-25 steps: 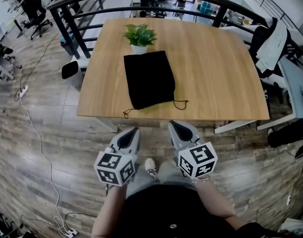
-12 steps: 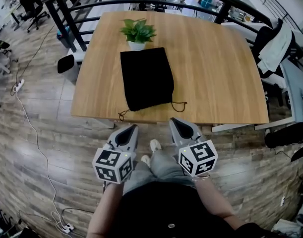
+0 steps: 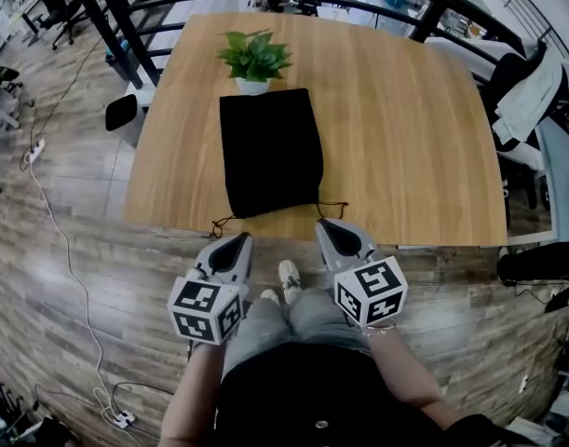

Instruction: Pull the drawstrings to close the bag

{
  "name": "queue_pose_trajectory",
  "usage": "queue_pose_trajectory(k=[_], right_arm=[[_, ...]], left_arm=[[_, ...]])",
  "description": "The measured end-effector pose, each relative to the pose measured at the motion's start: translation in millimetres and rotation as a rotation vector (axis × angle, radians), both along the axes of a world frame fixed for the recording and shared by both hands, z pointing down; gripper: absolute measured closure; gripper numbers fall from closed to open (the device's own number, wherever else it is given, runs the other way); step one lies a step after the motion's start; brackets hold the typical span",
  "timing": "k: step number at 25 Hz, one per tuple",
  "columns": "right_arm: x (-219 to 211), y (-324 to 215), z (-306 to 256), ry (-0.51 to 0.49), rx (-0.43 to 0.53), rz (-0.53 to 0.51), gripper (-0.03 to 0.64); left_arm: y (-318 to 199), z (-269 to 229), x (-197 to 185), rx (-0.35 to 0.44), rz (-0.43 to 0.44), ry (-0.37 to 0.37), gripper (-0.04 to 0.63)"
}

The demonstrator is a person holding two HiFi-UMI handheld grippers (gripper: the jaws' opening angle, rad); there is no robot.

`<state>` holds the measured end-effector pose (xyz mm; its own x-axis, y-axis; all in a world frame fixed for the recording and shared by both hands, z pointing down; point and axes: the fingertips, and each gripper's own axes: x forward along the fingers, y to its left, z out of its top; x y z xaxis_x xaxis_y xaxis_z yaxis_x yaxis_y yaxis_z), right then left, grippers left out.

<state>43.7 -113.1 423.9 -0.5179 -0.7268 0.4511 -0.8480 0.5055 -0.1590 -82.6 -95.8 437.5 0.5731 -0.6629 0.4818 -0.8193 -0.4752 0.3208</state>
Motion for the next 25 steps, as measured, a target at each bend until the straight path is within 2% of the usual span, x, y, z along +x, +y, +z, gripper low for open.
queue_pose_trajectory(k=[7, 13, 14, 15, 18, 21, 25], right_arm=[[10.5, -18.3, 19.2, 0.039, -0.025, -0.021, 0.618], [22.7, -34.1, 39.6, 0.089, -0.053, -0.007, 0.615], [23.8, -36.4, 44.5, 0.094, -0.067, -0.013, 0.547], [24.7, -38.3, 49.9, 0.102, -0.083, -0.021, 0.477], [28.1, -43.2, 64.7, 0.153, -0.11, -0.047, 0.476], [30.6, -47.7, 77.0, 0.209, -0.114, -0.073, 0.476], [26.5, -53.6, 94.2, 0.311, -0.097, -0.16, 0.476]], left_arm=[[-20.0, 15.5, -11.2, 0.001, -0.025, -0.098, 0.581], [-31.1, 38.6, -18.6, -0.009, 0.022, -0.229, 0.578], [-32.2, 43.2, -19.9, -0.012, 0.03, -0.249, 0.574], [-33.8, 46.5, -20.3, -0.015, 0.04, -0.262, 0.558], [-39.0, 53.4, -21.2, -0.03, 0.06, -0.285, 0.485], [-42.9, 63.4, -25.1, -0.047, 0.081, -0.313, 0.452], [-48.7, 77.5, -28.6, -0.062, 0.153, -0.369, 0.434]])
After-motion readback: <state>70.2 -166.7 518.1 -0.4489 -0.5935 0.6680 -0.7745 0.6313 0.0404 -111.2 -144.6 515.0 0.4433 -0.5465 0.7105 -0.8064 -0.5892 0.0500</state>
